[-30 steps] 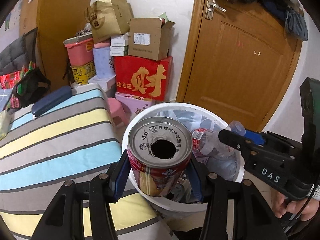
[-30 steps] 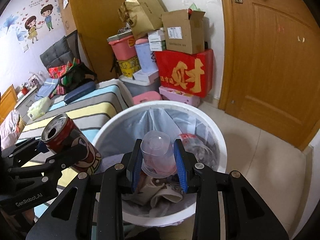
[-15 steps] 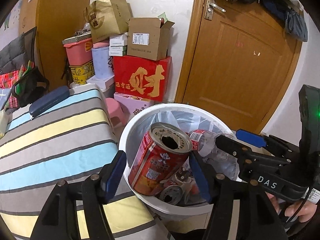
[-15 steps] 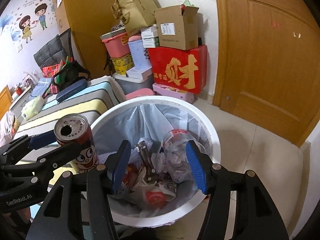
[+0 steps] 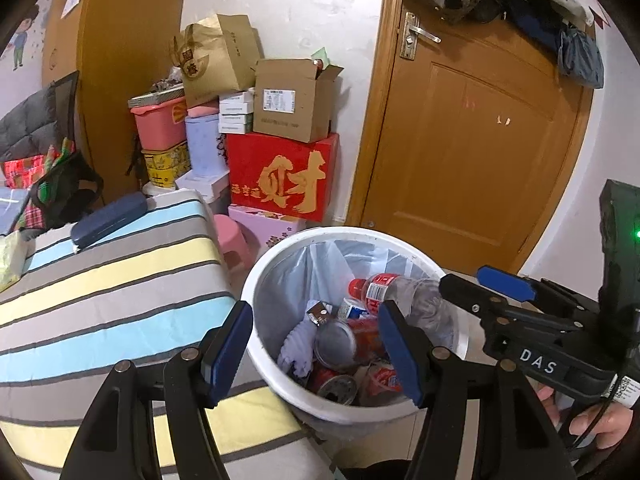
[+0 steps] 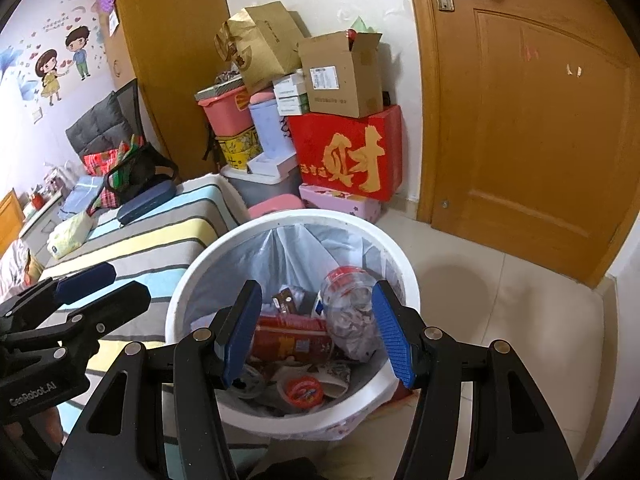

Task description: Collect trash

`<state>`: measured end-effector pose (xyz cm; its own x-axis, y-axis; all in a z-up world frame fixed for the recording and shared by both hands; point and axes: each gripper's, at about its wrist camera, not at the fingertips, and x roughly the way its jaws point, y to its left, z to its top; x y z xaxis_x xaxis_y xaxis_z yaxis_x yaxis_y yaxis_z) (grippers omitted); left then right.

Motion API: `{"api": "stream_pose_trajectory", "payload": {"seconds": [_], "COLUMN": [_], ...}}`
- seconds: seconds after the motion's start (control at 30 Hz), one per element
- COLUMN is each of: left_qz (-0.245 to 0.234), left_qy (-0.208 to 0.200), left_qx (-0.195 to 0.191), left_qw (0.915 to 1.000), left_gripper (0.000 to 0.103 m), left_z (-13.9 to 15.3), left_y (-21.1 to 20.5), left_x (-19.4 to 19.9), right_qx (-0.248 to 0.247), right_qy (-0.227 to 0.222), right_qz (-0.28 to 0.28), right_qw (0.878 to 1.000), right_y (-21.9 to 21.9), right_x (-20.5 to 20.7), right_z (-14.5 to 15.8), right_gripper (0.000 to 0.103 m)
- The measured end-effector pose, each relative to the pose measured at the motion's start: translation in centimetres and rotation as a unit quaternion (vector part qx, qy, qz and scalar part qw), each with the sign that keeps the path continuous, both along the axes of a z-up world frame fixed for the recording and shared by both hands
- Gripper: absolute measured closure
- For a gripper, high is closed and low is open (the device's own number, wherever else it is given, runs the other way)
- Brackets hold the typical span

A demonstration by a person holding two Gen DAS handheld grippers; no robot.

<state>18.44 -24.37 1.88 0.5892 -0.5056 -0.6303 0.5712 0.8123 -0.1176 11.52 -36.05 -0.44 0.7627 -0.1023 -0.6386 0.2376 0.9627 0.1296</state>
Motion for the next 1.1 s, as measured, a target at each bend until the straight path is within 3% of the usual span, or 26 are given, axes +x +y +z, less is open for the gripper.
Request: {"api": "stream_pose_trajectory", "payload": {"seconds": [0.57, 1.1], "left_qz": [0.069, 0.17], "left_qy": [-0.053, -0.075], "left_qx": [0.031, 0.035], "left_qw": [0.9957, 0.982], "left_gripper": [0.038, 0.038], "left_z": [0.8, -0.3], "left_y": [5.2, 12.4], "left_x": [-7.1, -13.4], "right_qx": [-0.03, -0.032], "right_qy": [-0.044, -0.069], "right_qz": [0.015, 0.05], "right_qw": [0.998, 0.996], "right_y": [4.9, 10.0], "right_x": [-4.5, -6.8], "right_z": [1.0, -0.3], "right_gripper": [0.044, 0.044]}}
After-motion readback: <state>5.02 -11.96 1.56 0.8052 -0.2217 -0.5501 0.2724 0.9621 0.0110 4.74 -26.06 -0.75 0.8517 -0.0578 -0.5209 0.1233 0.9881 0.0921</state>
